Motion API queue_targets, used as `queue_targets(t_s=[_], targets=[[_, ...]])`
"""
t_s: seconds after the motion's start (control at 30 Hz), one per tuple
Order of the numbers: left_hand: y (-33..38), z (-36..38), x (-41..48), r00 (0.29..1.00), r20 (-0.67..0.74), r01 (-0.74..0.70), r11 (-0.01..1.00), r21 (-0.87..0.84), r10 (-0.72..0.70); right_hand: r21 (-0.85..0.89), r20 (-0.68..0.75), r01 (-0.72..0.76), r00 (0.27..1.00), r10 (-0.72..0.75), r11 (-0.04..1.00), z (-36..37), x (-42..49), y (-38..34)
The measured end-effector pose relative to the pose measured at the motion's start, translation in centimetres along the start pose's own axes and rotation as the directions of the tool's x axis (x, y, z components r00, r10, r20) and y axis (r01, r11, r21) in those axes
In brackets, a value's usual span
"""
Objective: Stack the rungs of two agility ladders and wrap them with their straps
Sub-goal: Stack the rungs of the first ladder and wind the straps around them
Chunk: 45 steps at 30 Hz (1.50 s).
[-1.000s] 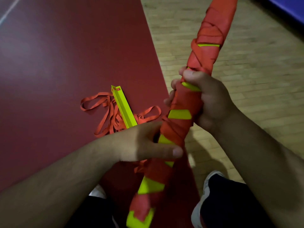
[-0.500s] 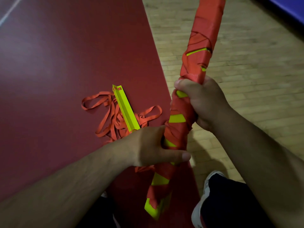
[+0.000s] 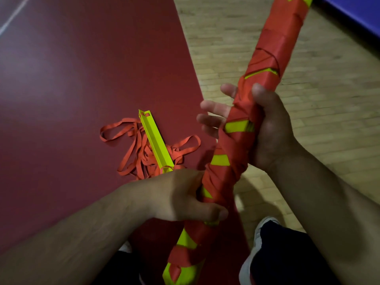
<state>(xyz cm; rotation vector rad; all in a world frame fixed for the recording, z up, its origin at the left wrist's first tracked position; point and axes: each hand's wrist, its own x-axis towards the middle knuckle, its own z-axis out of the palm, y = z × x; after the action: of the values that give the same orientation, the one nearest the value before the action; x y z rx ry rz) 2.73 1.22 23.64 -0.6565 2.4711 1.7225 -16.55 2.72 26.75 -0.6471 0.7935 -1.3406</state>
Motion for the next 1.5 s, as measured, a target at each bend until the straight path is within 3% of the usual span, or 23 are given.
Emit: queue_targets(t_s=[0.07,0.2,0.43,0.53,0.67,0.77,0.87,0.97,1.07,1.13,1.17,1.2,1.23,1.27,1.3,1.33,1.4,1.43,1.5], targets=[[0.1,0.1,0.1,1.000,0.023,0.001,1.000,0.000,-0.001,0.047,0.066,-0.003,0.998,0.000,0.999,-0.1,-0.3,0.1],[-0.2,0.4,0.4,0.998,0.057,0.023,0.999,0.047,-0.025,-0.034,0.016,-0.029,0.999,0.029,0.999,0.8,-0.5,-0.1],[-1.2,0.7,0.6,0.985,0.142,0.098,0.995,0.032,-0.102,-0.053,0.081,-0.054,0.995,0.059,0.997,1.3,-0.7,0.3],[-0.5,0.5,0.7,0.996,0.082,0.026,0.999,0.045,-0.030,-0.070,0.069,-0.007,0.998,0.012,0.998,1.1,-0.7,-0.9],[0.9,-0.2,0.7,0.998,0.006,-0.063,0.977,0.202,0.063,-0.086,0.077,0.077,0.995,-0.070,0.993,0.6,-1.0,-2.9],[0.1,-1.2,-0.1,0.999,0.019,-0.044,0.958,0.282,0.040,-0.088,0.106,0.083,0.992,-0.073,0.993,0.4,-1.3,-3.5],[-2.7,-1.7,0.2,0.996,-0.063,0.087,0.842,0.532,-0.063,-0.090,0.062,0.051,0.997,-0.046,0.995,0.3,-1.3,-3.0],[-4.2,-2.2,1.0,0.918,-0.398,0.298,0.673,0.677,-0.006,-0.101,0.051,0.033,0.998,-0.028,0.994,0.1,-1.3,-2.8],[-4.7,-3.2,1.3,0.675,-0.737,0.524,0.716,0.462,-0.017,-0.072,0.084,0.046,0.996,-0.040,0.996,0.1,-1.5,-3.0],[-5.1,-3.6,1.5,0.548,-0.827,0.567,0.782,0.258,-0.124,-0.063,0.076,0.076,0.995,-0.071,0.995,0.1,-1.5,-3.1],[-5.0,-3.8,1.8,0.544,-0.810,0.533,0.836,0.131,-0.220,-0.070,0.063,0.089,0.994,-0.085,0.994,0.1,-1.5,-3.2],[-4.6,-3.9,2.0,0.585,-0.741,0.430,0.901,-0.061,-0.330,-0.079,0.050,0.099,0.994,-0.095,0.992,0.0,-1.5,-3.3],[-3.7,-3.9,2.1,0.652,-0.633,0.296,0.909,-0.294,-0.417,-0.086,0.040,0.105,0.994,-0.102,0.991,0.0,-1.5,-3.4],[-2.9,-4.0,2.1,0.709,-0.569,0.192,0.891,-0.412,-0.416,-0.094,0.033,0.110,0.994,-0.108,0.989,-0.1,-1.5,-3.5],[-2.1,-4.1,2.1,0.740,-0.585,0.112,0.919,-0.378,-0.331,-0.103,0.034,0.117,0.993,-0.114,0.988,-0.1,-1.6,-3.6],[-1.1,-4.3,2.0,0.729,-0.658,0.039,0.971,-0.237,-0.190,-0.112,0.046,0.126,0.992,-0.122,0.986,-0.2,-1.7,-3.6],[0.9,-5.5,1.7,0.604,-0.776,-0.104,0.983,0.151,0.183,-0.117,0.087,0.165,0.984,-0.155,0.979,-0.2,-1.9,-3.7],[2.1,-6.4,1.3,0.517,-0.765,-0.161,0.921,0.354,0.384,-0.106,0.113,0.188,0.978,-0.176,0.976,-0.2,-1.9,-3.8],[4.3,-7.9,0.5,0.356,-0.616,-0.182,0.699,0.691,0.703,-0.083,0.158,0.228,0.964,-0.213,0.970,0.0,-1.9,-4.1]])
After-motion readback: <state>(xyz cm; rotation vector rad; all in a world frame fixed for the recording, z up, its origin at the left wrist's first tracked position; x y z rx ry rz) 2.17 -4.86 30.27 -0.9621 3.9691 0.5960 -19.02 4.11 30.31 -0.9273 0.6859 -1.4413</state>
